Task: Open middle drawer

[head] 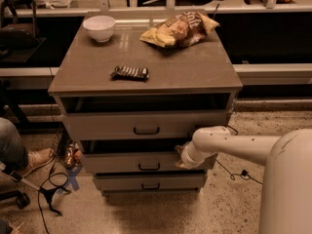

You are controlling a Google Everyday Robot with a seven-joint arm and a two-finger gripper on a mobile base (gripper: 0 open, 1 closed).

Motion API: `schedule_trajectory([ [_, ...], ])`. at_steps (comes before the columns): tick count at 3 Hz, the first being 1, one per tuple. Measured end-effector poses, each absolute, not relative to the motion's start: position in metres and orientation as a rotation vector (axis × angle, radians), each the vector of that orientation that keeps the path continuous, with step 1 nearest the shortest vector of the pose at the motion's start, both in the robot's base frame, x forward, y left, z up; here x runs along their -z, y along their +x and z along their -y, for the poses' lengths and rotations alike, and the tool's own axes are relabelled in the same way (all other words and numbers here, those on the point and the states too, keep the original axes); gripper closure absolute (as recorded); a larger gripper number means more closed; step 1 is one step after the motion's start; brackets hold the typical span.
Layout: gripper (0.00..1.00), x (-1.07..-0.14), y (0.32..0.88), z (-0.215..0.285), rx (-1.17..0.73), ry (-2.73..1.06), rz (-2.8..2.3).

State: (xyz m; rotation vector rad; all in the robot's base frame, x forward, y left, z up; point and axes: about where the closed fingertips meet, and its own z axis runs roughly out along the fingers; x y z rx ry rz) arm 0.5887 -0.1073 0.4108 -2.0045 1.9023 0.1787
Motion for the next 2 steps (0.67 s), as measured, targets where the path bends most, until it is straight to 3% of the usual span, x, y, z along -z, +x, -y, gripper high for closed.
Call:
schedule_trajectory([
  [1, 1.0, -0.4129, 0.5887, 0.1073, -0.179, -2.004, -1.902],
  [2, 1.0, -0.4134, 0.5887, 0.1073, -0.179, -2.004, -1.902],
])
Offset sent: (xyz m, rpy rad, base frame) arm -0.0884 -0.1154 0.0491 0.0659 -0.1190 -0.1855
